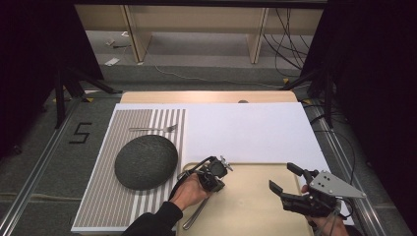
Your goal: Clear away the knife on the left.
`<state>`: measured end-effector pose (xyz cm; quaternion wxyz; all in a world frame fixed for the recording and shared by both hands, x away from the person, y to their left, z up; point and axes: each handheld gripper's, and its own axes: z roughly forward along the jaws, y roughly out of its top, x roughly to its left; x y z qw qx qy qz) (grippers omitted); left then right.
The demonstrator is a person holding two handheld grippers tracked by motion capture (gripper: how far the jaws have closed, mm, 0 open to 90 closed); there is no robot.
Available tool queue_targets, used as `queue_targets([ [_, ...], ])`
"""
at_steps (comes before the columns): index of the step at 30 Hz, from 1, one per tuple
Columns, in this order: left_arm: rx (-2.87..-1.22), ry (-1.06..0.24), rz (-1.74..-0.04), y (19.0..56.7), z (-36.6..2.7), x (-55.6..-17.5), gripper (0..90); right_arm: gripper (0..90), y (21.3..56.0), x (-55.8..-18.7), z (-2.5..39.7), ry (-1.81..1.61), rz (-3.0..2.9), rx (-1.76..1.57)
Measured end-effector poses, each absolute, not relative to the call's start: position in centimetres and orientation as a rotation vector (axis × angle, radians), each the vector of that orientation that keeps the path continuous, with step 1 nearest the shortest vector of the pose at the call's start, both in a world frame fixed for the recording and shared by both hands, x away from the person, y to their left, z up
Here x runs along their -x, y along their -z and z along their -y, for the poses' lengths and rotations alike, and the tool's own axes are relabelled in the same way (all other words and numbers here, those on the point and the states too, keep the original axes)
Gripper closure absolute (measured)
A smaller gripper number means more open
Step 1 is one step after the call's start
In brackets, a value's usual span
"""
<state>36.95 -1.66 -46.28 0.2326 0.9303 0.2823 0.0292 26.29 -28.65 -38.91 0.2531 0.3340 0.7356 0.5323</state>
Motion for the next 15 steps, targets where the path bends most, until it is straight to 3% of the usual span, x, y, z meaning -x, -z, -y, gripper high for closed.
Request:
queue_targets([
  [15,-2.573,-0.078,-0.834,46.1,-0.2,-37.8,89.7,21.9,38.9,-26.2,28.7,-1.447,-2.001,-0.908],
])
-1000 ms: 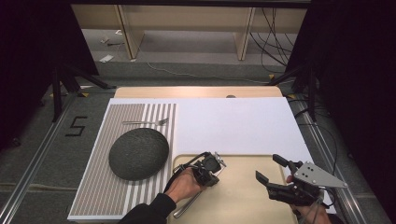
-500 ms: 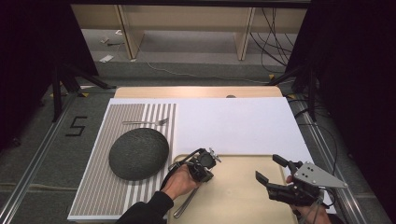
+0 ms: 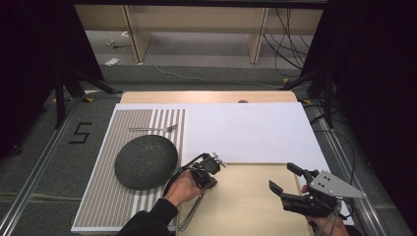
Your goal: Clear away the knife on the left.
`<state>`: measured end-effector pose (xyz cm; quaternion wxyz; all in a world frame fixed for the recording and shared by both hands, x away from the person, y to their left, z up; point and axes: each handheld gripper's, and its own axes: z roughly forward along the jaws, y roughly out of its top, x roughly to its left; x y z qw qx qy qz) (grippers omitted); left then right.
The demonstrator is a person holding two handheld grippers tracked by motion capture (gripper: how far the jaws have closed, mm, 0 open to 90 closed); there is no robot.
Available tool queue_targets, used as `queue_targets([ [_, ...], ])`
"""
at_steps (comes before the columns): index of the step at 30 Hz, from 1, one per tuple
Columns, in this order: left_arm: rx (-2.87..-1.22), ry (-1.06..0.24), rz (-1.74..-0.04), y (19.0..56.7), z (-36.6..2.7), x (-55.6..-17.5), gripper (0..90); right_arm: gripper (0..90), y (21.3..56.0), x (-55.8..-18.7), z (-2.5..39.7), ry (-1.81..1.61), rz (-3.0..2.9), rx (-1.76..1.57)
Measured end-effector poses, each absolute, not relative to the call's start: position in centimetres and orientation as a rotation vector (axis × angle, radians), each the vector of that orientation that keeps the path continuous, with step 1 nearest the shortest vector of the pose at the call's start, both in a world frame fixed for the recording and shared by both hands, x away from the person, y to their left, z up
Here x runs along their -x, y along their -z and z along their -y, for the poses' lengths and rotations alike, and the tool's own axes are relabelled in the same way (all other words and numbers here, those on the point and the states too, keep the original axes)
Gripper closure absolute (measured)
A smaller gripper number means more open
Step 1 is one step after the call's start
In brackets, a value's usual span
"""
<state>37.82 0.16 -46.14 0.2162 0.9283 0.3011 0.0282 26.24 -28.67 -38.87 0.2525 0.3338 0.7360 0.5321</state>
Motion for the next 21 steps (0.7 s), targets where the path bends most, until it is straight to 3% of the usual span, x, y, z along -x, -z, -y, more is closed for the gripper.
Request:
queue_targets([
  [21,-2.567,-0.055,-0.953,46.1,-4.5,-38.0,89.7,21.9,38.9,-26.2,28.6,-1.447,-2.001,-0.906],
])
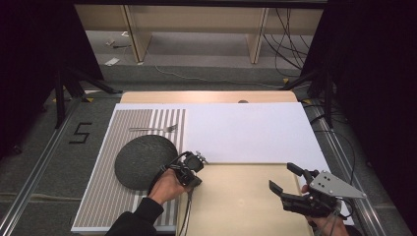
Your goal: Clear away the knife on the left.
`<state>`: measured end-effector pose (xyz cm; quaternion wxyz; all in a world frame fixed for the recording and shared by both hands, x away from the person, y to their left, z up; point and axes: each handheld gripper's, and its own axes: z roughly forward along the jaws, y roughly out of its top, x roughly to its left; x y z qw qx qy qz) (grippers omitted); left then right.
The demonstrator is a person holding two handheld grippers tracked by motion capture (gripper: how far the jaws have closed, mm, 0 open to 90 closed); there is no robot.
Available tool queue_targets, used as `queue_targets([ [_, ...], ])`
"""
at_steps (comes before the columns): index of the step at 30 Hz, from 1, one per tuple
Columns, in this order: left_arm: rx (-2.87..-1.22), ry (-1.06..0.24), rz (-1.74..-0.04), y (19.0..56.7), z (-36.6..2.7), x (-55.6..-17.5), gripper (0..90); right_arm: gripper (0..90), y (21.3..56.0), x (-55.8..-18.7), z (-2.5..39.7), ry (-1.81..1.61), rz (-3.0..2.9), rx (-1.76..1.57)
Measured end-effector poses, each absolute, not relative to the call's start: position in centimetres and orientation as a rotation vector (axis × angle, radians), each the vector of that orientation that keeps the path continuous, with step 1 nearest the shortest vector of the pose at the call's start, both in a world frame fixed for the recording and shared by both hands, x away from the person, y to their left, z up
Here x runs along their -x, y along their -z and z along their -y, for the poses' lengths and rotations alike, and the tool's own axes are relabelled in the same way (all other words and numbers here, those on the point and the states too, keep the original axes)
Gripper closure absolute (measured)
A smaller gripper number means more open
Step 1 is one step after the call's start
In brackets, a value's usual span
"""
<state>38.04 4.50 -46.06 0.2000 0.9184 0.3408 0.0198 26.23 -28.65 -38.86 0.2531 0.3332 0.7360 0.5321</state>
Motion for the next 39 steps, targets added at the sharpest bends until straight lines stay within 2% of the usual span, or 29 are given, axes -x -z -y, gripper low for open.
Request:
queue_targets([
  [15,-2.550,-0.050,-0.973,46.1,-5.9,-37.9,89.5,21.8,38.9,-26.2,28.6,-1.448,-2.001,-0.905],
  [19,-2.538,-0.040,-0.976,46.1,-6.1,-37.7,86.7,21.9,38.9,-26.2,28.6,-1.448,-2.001,-0.906],
  [22,-2.528,-0.035,-0.954,46.2,-6.0,-37.5,78.0,21.9,38.9,-26.2,28.6,-1.448,-2.001,-0.902],
  [25,-2.492,-0.009,-0.965,46.1,-6.1,-37.5,63.4,21.9,38.9,-26.2,28.6,-1.448,-2.001,-0.905],
  [27,-2.479,0.009,-0.976,46.0,-6.1,-37.4,56.8,21.9,38.9,-26.2,28.6,-1.447,-2.001,-0.903],
  [33,-2.468,0.047,-0.966,45.8,-6.0,-37.1,39.3,21.9,38.9,-26.2,28.6,-1.446,-2.002,-0.902],
  [39,-2.440,0.060,-0.916,45.4,-5.8,-36.7,26.7,21.9,38.9,-26.2,28.6,-1.448,-2.002,-0.902],
])
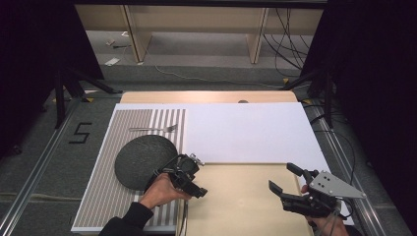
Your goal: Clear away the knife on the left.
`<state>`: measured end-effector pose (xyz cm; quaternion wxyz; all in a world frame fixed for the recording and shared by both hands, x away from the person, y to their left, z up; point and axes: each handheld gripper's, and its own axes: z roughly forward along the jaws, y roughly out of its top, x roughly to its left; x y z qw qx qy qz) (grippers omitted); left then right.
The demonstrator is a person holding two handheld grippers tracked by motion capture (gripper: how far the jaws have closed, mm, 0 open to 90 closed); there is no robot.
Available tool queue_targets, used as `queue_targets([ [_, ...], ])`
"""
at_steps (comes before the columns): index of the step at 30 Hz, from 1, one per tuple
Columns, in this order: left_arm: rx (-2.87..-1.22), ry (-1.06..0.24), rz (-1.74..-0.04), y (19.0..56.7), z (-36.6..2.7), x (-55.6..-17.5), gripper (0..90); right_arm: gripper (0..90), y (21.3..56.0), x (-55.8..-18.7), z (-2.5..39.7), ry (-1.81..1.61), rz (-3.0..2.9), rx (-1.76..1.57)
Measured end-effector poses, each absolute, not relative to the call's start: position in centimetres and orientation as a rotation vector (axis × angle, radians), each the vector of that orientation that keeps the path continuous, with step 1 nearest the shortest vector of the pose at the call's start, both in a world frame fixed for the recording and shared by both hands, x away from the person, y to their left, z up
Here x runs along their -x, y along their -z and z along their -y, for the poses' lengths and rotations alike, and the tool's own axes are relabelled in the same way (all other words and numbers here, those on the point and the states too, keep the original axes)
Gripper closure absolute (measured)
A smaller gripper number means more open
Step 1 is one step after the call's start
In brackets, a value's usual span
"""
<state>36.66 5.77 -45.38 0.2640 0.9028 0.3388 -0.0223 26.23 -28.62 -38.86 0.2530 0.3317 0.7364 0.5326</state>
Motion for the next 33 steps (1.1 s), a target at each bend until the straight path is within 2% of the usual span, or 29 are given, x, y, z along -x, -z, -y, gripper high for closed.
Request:
queue_targets([
  [5,-2.400,0.051,-0.904,44.8,-5.8,-36.2,17.7,21.9,38.9,-26.2,28.6,-1.448,-2.003,-0.901],
  [8,-2.384,0.046,-0.880,44.5,-5.8,-35.9,16.1,21.9,38.9,-26.2,28.6,-1.450,-2.002,-0.900],
  [33,-2.084,-0.106,-0.724,42.1,-7.0,-33.5,15.1,21.9,38.9,-26.2,28.6,-1.450,-2.003,-0.899],
])
